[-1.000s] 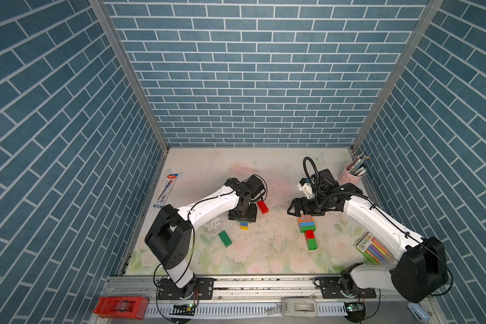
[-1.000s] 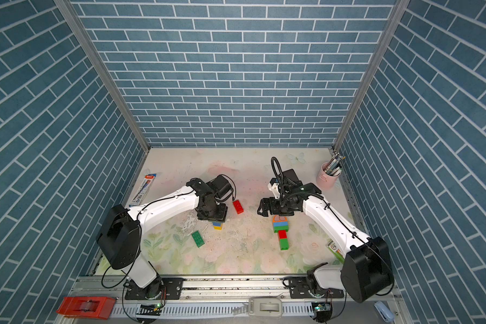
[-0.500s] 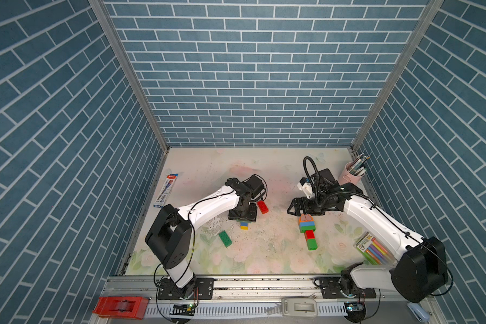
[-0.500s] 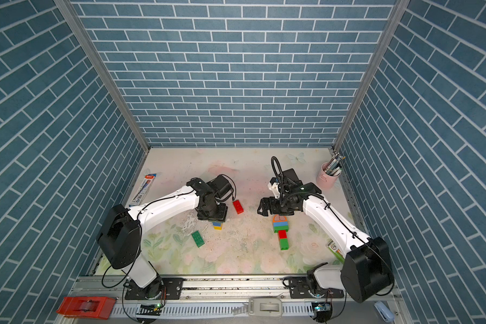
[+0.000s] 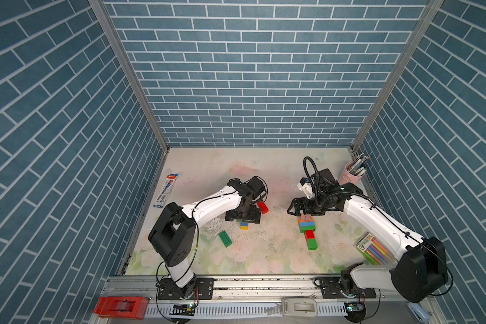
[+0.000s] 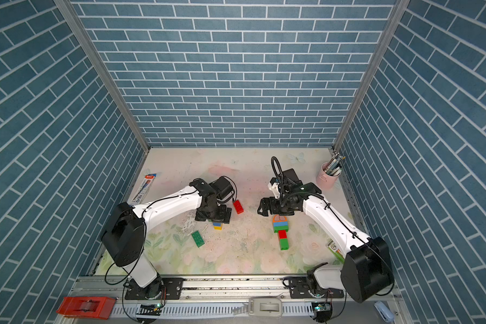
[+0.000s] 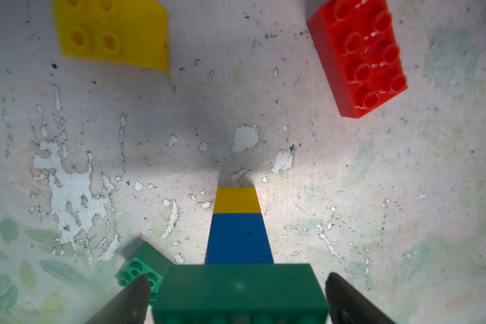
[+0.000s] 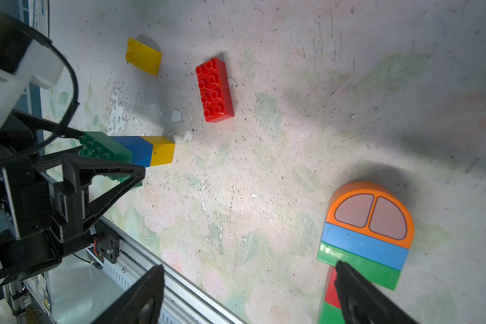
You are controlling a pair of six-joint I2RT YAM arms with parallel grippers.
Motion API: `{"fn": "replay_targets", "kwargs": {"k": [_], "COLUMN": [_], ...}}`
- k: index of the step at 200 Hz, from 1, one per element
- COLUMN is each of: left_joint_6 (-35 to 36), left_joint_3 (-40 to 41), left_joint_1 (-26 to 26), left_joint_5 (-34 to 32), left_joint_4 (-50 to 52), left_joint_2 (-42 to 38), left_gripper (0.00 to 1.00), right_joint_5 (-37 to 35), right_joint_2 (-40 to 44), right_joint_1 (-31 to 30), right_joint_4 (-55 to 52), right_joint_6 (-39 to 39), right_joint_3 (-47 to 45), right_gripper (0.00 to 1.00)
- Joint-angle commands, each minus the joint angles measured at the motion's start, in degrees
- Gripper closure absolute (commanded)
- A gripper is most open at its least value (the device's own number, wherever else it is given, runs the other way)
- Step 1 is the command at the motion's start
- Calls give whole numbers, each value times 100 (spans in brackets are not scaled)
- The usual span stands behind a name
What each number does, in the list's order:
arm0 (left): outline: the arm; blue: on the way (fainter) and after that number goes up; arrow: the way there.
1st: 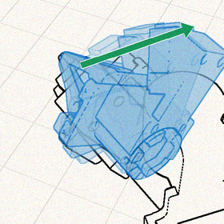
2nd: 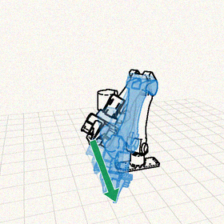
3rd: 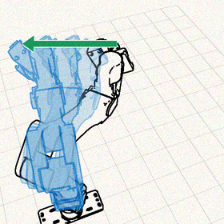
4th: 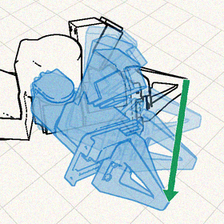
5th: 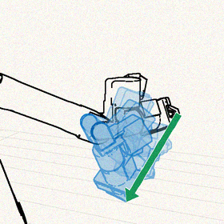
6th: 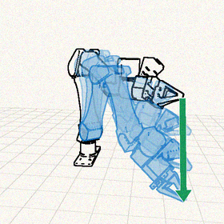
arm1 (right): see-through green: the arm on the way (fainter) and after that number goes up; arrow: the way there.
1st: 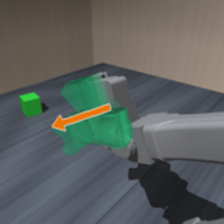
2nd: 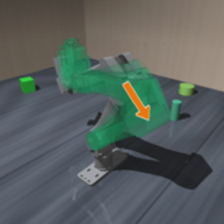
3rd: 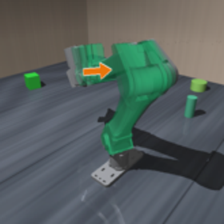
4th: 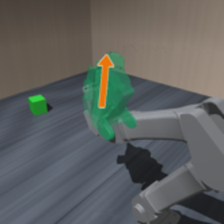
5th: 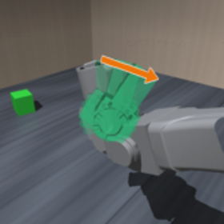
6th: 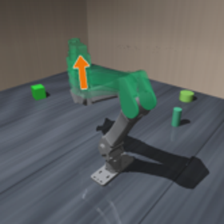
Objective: Assemble an ice cream with lego
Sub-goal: Adjust the lego brick at the center of the board.
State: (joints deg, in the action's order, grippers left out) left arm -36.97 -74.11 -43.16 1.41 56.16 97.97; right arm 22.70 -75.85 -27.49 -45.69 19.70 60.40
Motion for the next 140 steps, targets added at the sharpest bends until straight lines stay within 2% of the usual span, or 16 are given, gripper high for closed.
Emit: {"fn": "replay_targets", "kwargs": {"k": [1,47,86,120,140], "left_joint_6": [-51,-214,-138,-118,-65], "left_joint_3": [-98,346,1457,2283,2659], "left_joint_1": [-9,-49,-105,-132,-157], "left_joint_5": [-292,-847,-678,-671,-554], "left_joint_4": [406,1157,963,809,384], "left_joint_2": [-347,-1565,-2806,-3082,-3120], "left_gripper": [0,0,0,0,0], "right_joint_5": [-64,-72,-46,9,-11], "right_joint_2": [131,234,292,335,455], "right_joint_1": [-28,-29,-29,-38,-37], "right_joint_4": [-184,-185,-128,-159,-169], "right_joint_6": [9,9,25,25,29], "right_joint_3": [180,84,55,139,117], "right_gripper": [4,4,4,4,4]}}
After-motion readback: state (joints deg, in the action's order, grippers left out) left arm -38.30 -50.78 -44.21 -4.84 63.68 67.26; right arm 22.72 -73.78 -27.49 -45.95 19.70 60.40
